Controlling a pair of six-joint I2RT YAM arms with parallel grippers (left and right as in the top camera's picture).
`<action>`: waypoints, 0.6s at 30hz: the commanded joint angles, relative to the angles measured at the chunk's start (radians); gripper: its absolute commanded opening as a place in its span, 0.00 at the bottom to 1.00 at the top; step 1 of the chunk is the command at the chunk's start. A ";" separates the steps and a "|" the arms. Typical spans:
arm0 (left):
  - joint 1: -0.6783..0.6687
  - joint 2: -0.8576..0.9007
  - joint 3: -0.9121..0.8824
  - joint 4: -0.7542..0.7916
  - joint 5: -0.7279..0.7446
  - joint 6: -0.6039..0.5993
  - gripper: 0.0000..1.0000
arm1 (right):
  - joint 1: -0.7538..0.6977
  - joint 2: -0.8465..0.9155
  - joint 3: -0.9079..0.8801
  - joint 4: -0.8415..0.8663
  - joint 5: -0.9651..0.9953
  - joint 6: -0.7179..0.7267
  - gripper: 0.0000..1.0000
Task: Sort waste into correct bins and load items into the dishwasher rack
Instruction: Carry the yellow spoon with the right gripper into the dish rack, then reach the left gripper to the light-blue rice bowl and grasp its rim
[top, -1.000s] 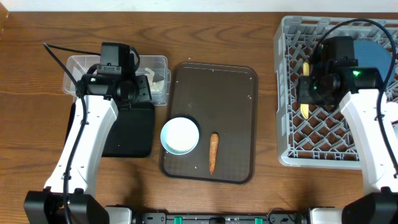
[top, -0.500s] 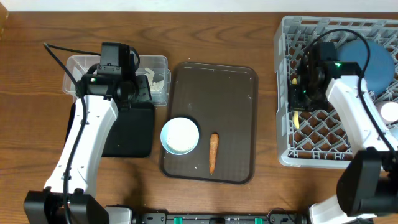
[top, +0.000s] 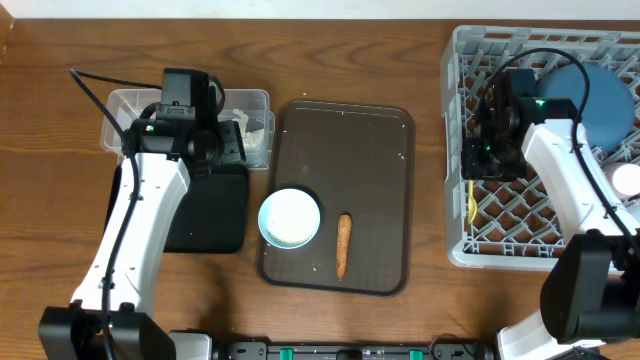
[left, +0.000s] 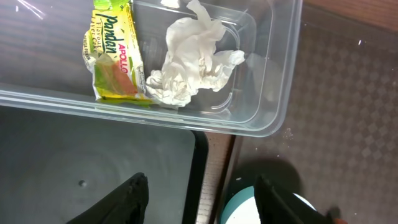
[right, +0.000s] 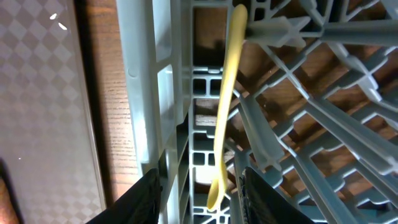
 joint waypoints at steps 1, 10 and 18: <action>-0.001 -0.009 0.007 0.000 0.053 -0.001 0.58 | 0.008 -0.011 0.071 0.001 -0.008 -0.030 0.40; -0.128 -0.006 0.007 0.001 0.062 -0.001 0.59 | 0.008 -0.031 0.125 0.101 -0.028 -0.047 0.52; -0.285 0.053 -0.007 -0.002 0.062 -0.004 0.59 | 0.009 -0.031 0.125 0.113 -0.035 -0.047 0.57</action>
